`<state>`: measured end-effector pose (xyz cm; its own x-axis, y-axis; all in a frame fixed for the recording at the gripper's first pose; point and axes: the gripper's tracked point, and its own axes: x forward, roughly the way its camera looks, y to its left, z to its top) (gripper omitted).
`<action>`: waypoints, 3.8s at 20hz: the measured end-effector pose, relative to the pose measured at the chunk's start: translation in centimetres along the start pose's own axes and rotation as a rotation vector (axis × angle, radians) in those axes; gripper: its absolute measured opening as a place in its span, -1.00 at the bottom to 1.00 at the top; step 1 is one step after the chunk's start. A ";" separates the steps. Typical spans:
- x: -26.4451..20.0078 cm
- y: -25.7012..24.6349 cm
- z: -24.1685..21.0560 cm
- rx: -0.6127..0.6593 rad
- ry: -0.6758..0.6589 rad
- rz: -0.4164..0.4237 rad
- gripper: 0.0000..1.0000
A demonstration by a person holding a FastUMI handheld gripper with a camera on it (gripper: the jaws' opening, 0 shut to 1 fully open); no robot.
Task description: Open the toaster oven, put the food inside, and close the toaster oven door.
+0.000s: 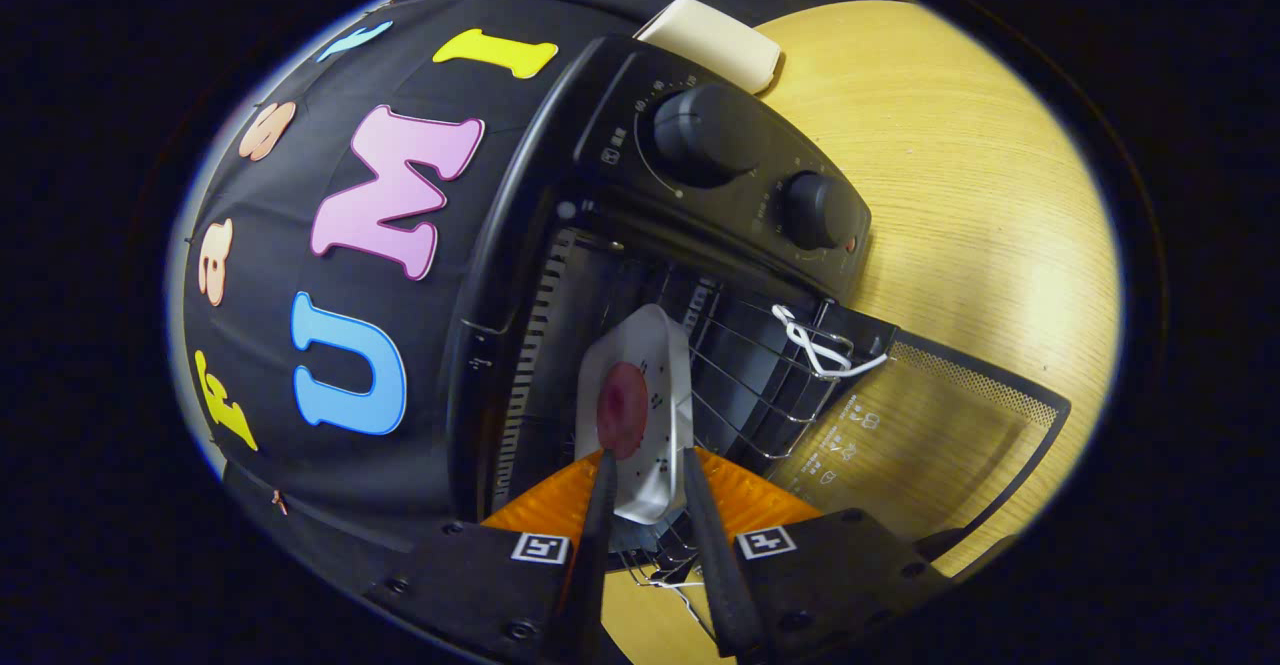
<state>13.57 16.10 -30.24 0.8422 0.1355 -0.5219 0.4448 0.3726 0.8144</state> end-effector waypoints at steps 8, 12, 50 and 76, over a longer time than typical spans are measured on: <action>-4.9 -2.4 -1.1 -0.130 0.115 -0.030 0.97; -7.0 -2.5 -2.2 -0.245 0.234 -0.026 0.97; -9.3 -15.1 -7.0 -1.231 0.381 -0.320 0.99; -12.6 -2.2 -2.9 -1.277 0.122 -0.011 1.00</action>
<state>1.09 16.21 -26.15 0.7771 0.1840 -0.6019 -0.2114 0.9771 0.0257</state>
